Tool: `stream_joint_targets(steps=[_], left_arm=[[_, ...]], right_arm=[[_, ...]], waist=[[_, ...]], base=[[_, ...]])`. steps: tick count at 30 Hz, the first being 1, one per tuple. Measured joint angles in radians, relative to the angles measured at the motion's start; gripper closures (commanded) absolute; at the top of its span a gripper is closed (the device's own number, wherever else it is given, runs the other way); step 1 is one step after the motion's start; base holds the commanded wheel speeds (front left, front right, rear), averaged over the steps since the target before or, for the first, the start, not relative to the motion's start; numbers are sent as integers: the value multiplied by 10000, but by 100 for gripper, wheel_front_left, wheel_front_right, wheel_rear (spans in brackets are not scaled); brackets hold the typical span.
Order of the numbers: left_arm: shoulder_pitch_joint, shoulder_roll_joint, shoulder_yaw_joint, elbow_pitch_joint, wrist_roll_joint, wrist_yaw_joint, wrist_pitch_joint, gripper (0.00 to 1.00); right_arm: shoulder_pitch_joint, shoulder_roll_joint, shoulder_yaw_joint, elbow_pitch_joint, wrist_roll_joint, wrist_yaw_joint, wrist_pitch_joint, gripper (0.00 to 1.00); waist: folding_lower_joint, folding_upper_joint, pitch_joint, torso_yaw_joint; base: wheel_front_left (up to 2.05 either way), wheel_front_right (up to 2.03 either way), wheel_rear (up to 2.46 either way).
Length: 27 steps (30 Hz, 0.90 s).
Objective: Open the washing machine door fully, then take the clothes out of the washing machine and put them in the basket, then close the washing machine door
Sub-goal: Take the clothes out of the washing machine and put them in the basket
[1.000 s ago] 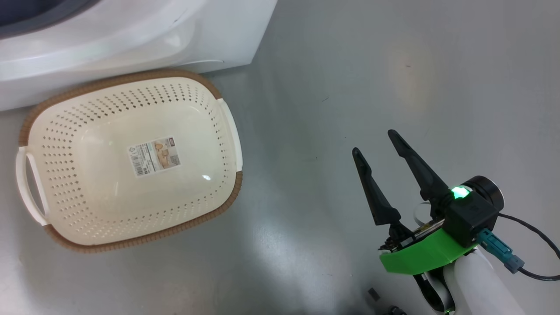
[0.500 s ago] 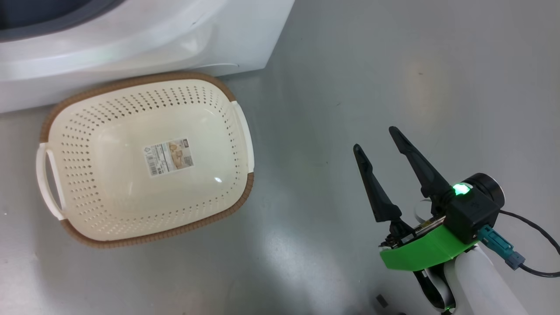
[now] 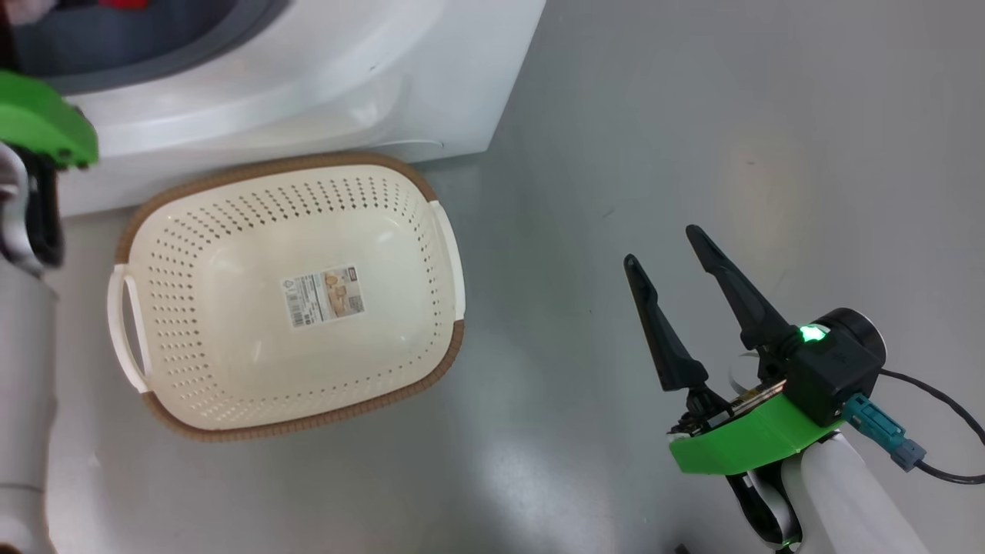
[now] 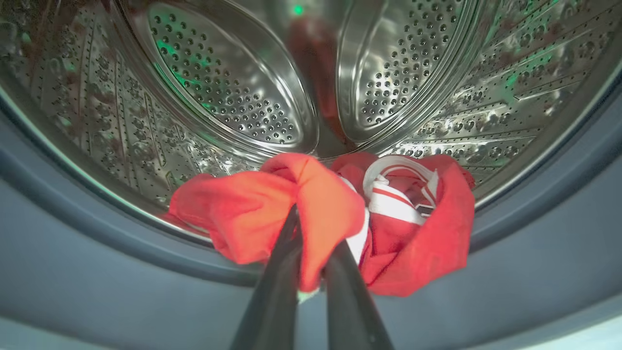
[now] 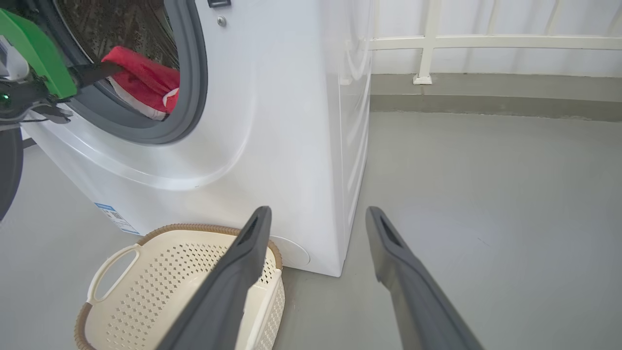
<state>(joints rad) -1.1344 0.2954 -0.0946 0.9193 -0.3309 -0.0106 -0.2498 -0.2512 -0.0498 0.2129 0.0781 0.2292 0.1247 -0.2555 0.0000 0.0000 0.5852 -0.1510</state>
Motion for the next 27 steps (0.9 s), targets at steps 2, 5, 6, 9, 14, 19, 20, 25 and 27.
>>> stream_joint_targets(steps=[2, 5, 6, 9, 14, 19, 20, 25, 27], left_arm=[[506, -59, 178, -474, -113, -46, 0, 100], [1153, -61, 395, -1087, -209, -178, 2, 100], [1346, -63, 412, -1294, -217, -188, 0, 100], [1942, -123, 456, -1900, -211, -318, 0, 100], [3038, -370, 685, -2819, -213, -355, 0, 100], [3901, -744, 798, -3540, -378, -527, 2, 100], [4056, -838, 790, -3693, -393, -531, 0, 100], [4922, -1041, 777, -4408, -362, -612, 0, 100], [5461, -1181, 759, -4790, -341, -619, 0, 100]], right_arm=[[1, 0, -4, 12, 0, 0, 0, 0], [9, 0, -56, 13, 0, 0, 0, 0], [12, 0, -81, 12, 0, 0, 0, 0], [38, -4, -146, 15, -4, 0, 0, 0], [91, -8, -245, 29, -6, 0, 0, 0], [449, -8, -435, 35, -17, 0, 0, 0], [515, -10, -456, 35, -19, 0, 2, 0], [779, -8, -506, 23, -113, 0, 2, 0], [1009, -6, -575, 29, -115, 0, 2, 0]], waist=[[0, 0, -123, 16], [0, 0, -316, 41], [0, 0, -383, 54], [0, 0, -592, 109], [0, 0, -996, 217], [0, 0, -1461, 353], [0, 0, -1560, 392], [0, 0, -2071, 566], [0, 0, -2391, 657]], base=[[0, 0, 0], [0, 0, 0], [0, 0, 0], [0, 0, 0], [0, 0, 0], [0, 0, 0], [0, 0, 0], [0, 0, 0], [0, 0, 0]])
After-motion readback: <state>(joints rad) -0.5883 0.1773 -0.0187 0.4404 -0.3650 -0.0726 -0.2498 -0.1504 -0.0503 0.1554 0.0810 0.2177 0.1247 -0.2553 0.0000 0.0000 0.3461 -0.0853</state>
